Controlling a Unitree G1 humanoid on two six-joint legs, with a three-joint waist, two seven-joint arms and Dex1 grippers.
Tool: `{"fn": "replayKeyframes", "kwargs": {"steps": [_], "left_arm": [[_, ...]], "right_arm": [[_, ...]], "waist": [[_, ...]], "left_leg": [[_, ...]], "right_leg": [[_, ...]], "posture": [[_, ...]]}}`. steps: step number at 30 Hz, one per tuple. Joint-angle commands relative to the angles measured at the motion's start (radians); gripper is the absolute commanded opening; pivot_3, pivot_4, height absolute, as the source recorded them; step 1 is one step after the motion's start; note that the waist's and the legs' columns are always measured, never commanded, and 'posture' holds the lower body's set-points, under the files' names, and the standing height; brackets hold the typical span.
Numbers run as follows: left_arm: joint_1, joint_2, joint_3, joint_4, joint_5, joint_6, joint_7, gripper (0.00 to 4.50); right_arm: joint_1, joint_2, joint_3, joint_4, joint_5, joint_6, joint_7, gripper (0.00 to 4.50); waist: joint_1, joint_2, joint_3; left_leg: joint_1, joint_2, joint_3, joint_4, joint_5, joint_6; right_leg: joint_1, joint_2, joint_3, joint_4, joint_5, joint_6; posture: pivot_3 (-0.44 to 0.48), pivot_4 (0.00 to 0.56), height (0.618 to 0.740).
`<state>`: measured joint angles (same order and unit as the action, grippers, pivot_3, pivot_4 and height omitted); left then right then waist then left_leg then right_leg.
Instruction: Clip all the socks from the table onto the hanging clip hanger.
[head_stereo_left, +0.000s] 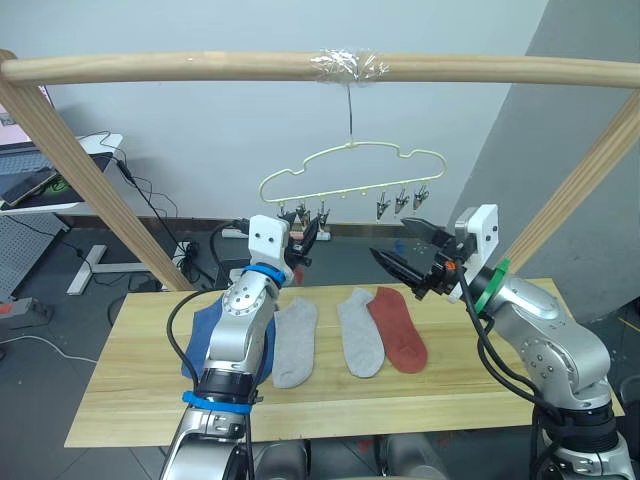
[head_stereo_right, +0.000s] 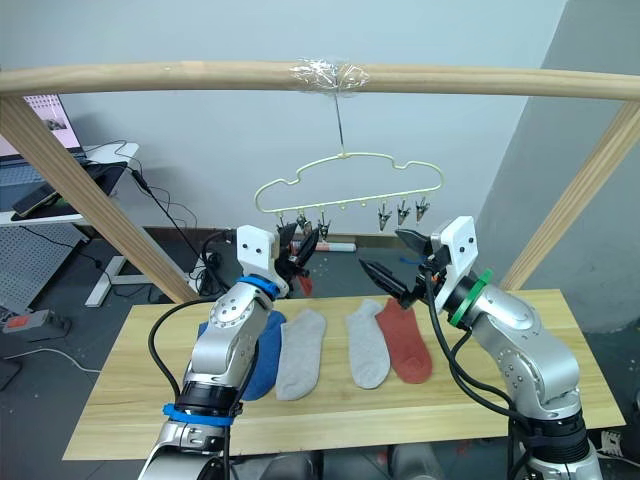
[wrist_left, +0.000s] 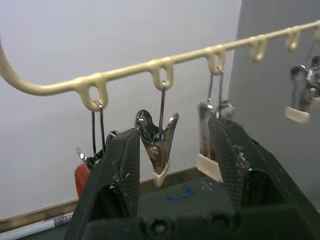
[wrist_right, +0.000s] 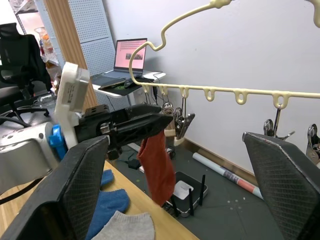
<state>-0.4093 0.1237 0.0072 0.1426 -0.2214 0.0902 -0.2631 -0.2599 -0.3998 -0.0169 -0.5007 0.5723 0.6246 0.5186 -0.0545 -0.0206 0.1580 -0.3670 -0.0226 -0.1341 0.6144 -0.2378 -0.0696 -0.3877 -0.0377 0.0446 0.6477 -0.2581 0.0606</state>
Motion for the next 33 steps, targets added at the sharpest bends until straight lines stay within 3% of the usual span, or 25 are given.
{"fn": "replayKeyframes", "kwargs": {"steps": [1,12,33], "left_arm": [[-0.024,-0.008,0.004,0.002,0.013,-0.033,-0.002,2.37],[0.022,-0.012,0.003,-0.019,0.018,-0.035,-0.011,2.37],[-0.044,-0.016,0.014,0.067,0.045,-0.095,0.010,2.37]], "right_arm": [[-0.017,-0.007,-0.024,-0.041,0.017,-0.004,-0.008,4.50],[-0.023,-0.006,-0.030,-0.034,0.019,-0.006,-0.016,4.50],[-0.021,-0.011,-0.029,-0.048,0.025,0.008,-0.025,4.50]], "waist": [[-0.001,0.000,0.000],[-0.004,0.000,0.000],[-0.006,0.000,0.000]], "left_leg": [[0.000,0.000,0.000,0.000,0.000,0.000],[0.000,0.000,0.000,0.000,0.000,0.000],[0.000,0.000,0.000,0.001,0.000,0.000]], "right_leg": [[0.000,0.000,0.000,0.000,0.000,0.000],[0.000,0.000,0.000,0.000,0.000,0.000],[0.000,0.000,0.000,0.001,0.000,0.000]], "posture": [[-0.110,0.108,0.740],[-0.125,0.108,0.740],[-0.136,0.106,0.740]]}}
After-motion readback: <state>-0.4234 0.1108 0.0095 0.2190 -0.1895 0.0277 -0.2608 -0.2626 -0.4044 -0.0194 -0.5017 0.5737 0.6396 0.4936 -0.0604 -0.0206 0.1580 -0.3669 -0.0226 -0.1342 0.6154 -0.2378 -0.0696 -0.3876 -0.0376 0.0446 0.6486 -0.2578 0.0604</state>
